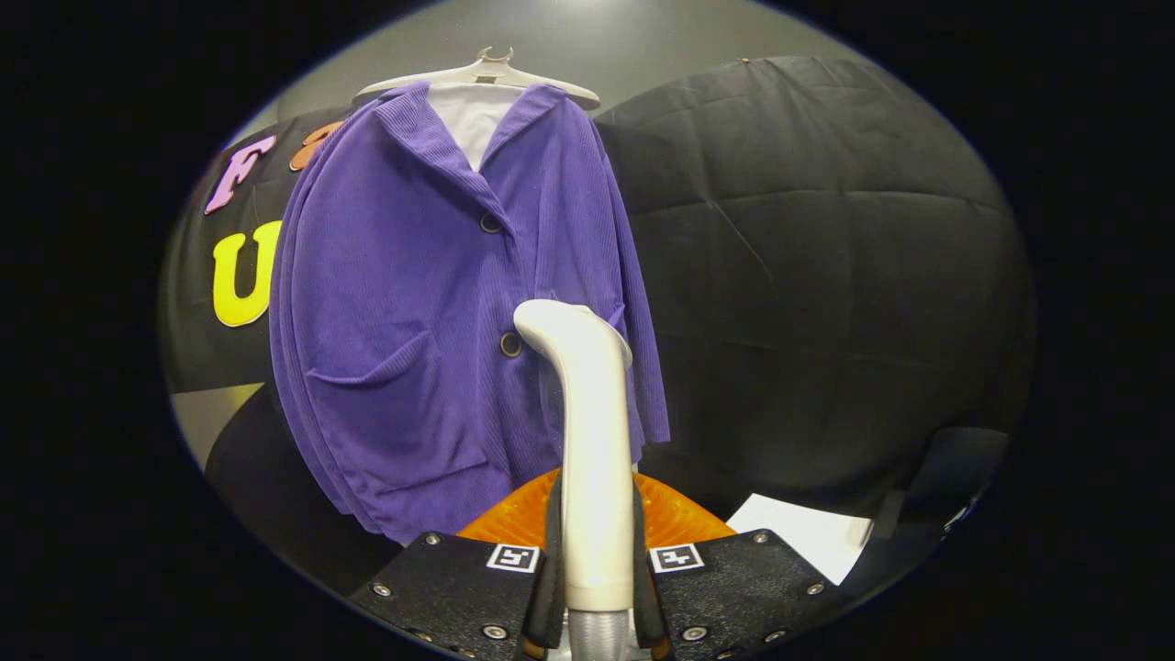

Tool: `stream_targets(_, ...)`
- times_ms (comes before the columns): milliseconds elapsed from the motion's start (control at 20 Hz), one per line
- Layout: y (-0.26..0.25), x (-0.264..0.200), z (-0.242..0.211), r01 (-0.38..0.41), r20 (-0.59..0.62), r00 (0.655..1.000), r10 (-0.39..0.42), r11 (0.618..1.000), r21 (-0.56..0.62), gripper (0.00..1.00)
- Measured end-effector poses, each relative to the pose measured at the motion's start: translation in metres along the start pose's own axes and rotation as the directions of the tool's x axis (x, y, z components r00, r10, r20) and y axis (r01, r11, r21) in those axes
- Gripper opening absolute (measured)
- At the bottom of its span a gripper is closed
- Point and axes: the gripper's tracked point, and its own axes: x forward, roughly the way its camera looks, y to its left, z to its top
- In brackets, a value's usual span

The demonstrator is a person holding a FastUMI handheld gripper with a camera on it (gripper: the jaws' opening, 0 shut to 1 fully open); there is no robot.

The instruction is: Iron the clothes twice with a garment steamer, once on the left side and once on the right side.

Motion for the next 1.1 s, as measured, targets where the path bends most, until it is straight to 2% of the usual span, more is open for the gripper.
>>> stream_targets(500,-0.005,0.007,-0.057,0.007,-0.127,0.992,-0.008,1.000,-0.010,0.29)
stream_targets(850,-0.003,-0.004,-0.094,-0.029,-0.207,0.978,0.023,0.999,-0.025,0.29)
stream_targets(950,-0.005,-0.017,-0.099,-0.045,-0.209,0.977,0.037,0.998,-0.033,0.29)
stream_targets(1100,-0.004,-0.037,-0.082,-0.074,-0.171,0.983,0.066,0.996,-0.044,0.29)
